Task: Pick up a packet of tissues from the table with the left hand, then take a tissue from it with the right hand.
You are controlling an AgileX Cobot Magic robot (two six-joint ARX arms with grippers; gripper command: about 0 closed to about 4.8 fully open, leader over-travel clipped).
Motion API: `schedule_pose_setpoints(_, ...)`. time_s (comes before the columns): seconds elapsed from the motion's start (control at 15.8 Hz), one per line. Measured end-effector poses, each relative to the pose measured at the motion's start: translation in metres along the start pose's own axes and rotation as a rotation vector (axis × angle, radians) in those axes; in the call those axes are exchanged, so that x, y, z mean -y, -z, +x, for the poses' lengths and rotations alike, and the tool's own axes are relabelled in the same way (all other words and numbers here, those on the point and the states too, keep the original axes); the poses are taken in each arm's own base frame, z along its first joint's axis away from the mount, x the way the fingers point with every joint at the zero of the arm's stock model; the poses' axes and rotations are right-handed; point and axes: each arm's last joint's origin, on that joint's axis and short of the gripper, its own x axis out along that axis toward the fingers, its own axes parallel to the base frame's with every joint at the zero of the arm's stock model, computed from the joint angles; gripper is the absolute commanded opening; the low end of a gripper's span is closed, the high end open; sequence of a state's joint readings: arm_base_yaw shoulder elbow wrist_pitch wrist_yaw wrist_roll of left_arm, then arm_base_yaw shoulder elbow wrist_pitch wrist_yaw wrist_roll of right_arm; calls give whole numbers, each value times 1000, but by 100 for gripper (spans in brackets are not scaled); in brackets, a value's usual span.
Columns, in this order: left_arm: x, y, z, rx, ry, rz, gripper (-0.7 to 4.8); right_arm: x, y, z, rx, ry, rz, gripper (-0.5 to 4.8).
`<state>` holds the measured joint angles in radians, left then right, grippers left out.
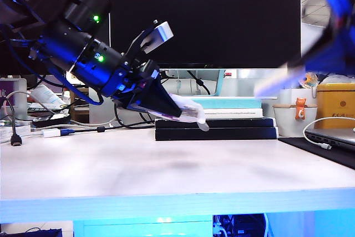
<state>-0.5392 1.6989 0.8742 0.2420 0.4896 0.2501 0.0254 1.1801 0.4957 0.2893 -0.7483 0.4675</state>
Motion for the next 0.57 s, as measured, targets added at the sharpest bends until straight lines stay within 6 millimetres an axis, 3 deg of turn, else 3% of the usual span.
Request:
schedule_pose_setpoints(0.13, -1, 0, 0, -2, -11, 0, 110, 16, 7, 18, -35, 9, 34, -6)
schedule_pose_setpoints(0.32, -5, 2, -1, -29, -121, -7, 206, 36, 10, 37, -5, -1, 53, -6)
schedule_pose_setpoints(0.44, -5, 8, -1, -28, -182, -12, 220, 50, 15, 48, 4, 11, 70, -5)
schedule_pose_setpoints(0.51, -4, 11, -2, -34, -181, -18, 274, 55, 18, 51, -1, 23, 82, 107)
schedule_pose_setpoints(0.57, -3, 14, -2, -29, -182, -16, 361, 58, 21, 53, -5, 40, 92, 372)
